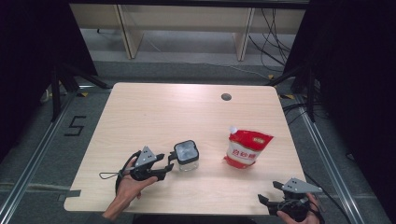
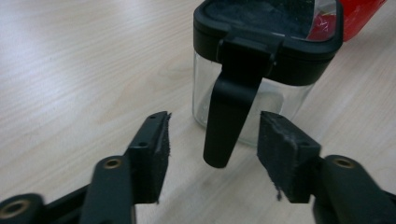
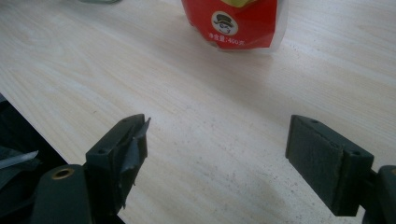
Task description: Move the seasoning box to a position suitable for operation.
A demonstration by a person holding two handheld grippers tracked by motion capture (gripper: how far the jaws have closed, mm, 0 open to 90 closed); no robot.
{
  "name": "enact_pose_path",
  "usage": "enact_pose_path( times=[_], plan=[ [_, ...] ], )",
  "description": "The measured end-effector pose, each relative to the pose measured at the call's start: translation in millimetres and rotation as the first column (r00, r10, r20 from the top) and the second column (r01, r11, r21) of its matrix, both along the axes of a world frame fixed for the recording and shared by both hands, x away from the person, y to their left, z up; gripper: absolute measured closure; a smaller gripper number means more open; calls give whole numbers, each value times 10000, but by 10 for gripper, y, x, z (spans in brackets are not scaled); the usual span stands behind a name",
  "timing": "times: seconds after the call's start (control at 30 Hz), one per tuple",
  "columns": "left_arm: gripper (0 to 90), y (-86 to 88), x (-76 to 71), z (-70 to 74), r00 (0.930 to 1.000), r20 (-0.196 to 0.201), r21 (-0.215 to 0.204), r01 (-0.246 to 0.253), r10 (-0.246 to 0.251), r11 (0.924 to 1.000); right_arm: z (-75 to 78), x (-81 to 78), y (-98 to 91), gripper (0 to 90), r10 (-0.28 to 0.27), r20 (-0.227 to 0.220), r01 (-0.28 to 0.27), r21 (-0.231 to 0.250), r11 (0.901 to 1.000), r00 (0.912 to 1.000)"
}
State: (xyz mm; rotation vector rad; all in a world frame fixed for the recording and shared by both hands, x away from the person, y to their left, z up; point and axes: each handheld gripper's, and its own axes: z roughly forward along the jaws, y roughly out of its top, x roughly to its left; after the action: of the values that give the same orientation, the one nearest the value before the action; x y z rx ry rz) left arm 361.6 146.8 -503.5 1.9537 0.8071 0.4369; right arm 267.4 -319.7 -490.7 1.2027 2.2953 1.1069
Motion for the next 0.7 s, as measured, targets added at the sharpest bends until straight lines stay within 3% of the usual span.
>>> enact_pose_path(
  times=[0.07,0.1,0.2,0.23,0.3,0.47,0.5,0.6,0.7],
  plan=[
    [589,-15,10,1,9997,180,87,150,-152,9998,1,1,-2,215,-25,7,25,-46,10000,10000],
    [630,-37,10,4,9993,295,-15,247,-246,9997,5,-20,12,215,-210,-340,217,196,9996,9992],
    [673,-69,12,16,9981,506,225,337,-348,9992,2,-12,5,215,-244,-151,247,222,9994,9996],
    [698,-90,18,14,9987,417,277,266,-278,9993,3,-21,10,214,-281,-375,293,309,9991,9989],
    [705,-105,30,12,9983,502,465,261,-284,9986,-1,-13,7,214,-202,-182,207,241,9995,9996],
    [722,-103,62,13,9990,421,462,158,-177,9988,-6,1,7,216,-72,-267,78,256,9996,9996],
    [725,-87,91,15,9973,604,578,374,-409,9976,0,3,-2,216,-36,-23,36,128,9999,10000],
    [727,-91,90,13,9983,512,503,237,-263,9985,-5,7,1,216,29,-101,-27,210,9998,9999],
    [729,-76,104,12,9976,530,513,429,-456,9978,-1,7,3,217,64,-93,-61,242,9997,9999]
  ],
)
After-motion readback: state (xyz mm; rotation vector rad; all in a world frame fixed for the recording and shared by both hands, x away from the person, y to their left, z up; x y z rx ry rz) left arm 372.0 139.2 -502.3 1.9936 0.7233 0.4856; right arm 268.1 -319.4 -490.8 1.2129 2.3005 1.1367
